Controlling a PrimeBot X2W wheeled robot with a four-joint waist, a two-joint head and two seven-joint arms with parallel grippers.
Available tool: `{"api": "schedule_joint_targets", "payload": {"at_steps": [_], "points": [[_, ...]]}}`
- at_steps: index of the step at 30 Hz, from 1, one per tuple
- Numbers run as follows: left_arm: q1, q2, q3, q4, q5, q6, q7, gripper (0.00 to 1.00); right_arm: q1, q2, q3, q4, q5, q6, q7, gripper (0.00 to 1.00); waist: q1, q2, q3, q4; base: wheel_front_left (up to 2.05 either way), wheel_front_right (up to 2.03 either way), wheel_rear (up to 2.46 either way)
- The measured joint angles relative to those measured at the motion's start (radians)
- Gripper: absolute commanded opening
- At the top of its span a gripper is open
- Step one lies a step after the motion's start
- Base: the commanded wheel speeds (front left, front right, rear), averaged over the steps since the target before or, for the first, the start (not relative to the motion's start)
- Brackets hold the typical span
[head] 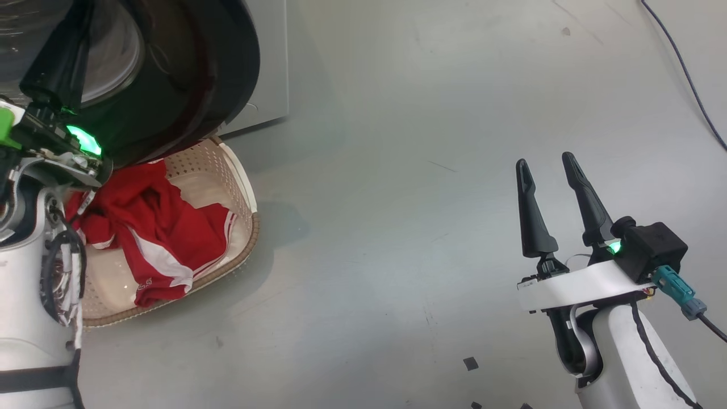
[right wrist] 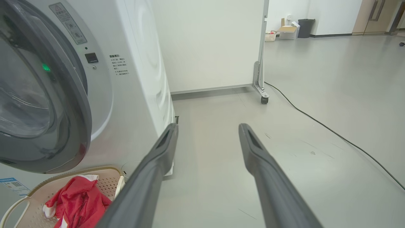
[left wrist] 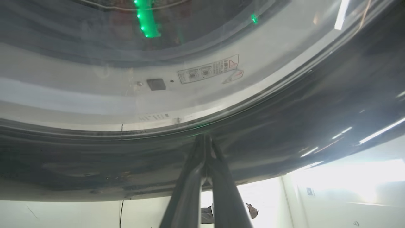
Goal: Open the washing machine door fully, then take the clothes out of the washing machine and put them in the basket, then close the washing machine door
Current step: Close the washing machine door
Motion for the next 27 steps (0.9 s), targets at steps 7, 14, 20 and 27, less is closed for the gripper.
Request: {"api": "schedule_joint_targets", "payload": {"at_steps": [7,14,20,27], "points": [[0.086,-0.029,0.013,0.005,0.002,-0.007,-0.018,0.00,0.000,-0.001,-0.017,0.000,-0.024,0.000,0.000,1.00,0.0000,0.0000,-0.021,0.051,0.00,0.00,0.00],[0.172,-0.035,0.032,-0.028,0.057,-0.008,-0.085,0.00,0.004,-0.022,-0.031,0.001,-0.044,0.000,0.000,1.00,0.0000,0.0000,-0.048,0.111,0.00,0.00,0.00],[0.246,-0.096,0.054,-0.099,0.094,-0.008,-0.133,0.42,0.009,-0.038,-0.037,0.002,-0.059,0.000,0.000,1.00,0.0000,0.0000,-0.075,0.165,0.00,0.00,0.00],[0.342,-0.119,0.072,-0.168,0.117,-0.008,-0.205,1.00,0.032,-0.049,-0.040,0.012,-0.071,0.001,-0.001,1.00,0.0000,0.0000,-0.109,0.227,0.00,0.00,0.00]]}}
